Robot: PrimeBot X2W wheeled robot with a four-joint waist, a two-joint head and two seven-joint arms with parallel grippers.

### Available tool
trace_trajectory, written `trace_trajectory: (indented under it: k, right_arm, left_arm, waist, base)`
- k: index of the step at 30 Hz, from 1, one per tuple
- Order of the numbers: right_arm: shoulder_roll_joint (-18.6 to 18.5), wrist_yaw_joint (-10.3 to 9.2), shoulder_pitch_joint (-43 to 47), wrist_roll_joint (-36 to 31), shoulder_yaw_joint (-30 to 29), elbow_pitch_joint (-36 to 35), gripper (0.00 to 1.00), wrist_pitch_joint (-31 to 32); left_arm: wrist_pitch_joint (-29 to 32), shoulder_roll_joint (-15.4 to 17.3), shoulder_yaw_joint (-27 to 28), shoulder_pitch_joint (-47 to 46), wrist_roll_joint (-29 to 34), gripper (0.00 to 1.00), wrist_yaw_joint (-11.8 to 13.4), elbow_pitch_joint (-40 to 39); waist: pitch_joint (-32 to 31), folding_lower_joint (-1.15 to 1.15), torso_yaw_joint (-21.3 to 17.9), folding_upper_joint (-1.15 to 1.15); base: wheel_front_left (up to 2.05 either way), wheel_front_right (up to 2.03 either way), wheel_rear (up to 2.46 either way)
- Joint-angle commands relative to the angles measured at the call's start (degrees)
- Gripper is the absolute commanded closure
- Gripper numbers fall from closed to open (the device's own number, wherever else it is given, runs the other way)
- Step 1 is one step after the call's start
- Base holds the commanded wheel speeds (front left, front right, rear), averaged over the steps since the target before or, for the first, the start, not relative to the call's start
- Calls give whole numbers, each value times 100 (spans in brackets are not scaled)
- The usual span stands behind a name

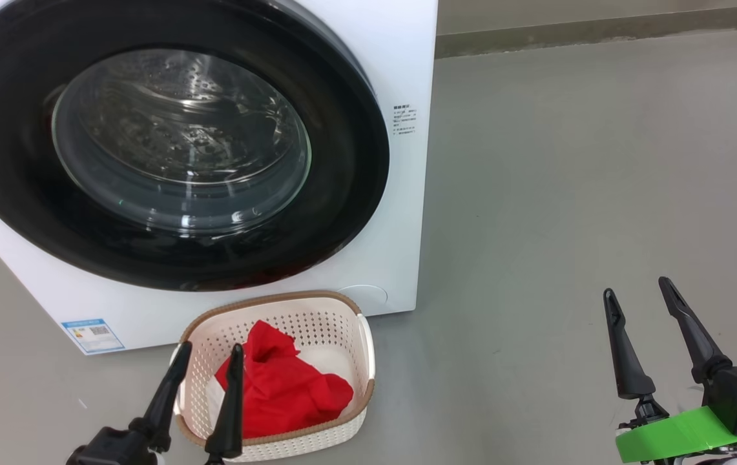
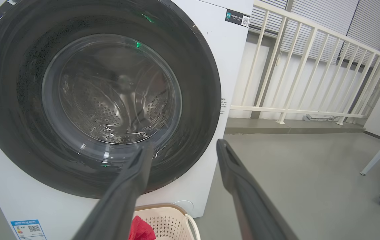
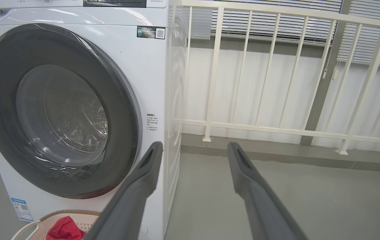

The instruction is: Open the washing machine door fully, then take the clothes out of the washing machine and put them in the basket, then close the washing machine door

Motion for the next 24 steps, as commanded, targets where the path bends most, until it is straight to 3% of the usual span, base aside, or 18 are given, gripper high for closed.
trace_trajectory:
  k: [1,24]
  right_arm:
    - [-53,-22,-108,39,104,-180,0,-32]
    - [-53,-22,-109,149,229,-153,0,-32]
  left_arm:
    - [-45,49,209,-111,65,0,54,-194]
    - [-45,49,211,-83,180,0,-33,-378]
  waist:
    - [-5,0,-8,0]
    - [44,0,-15,0]
  base:
    - [0,0,0]
    - [0,0,0]
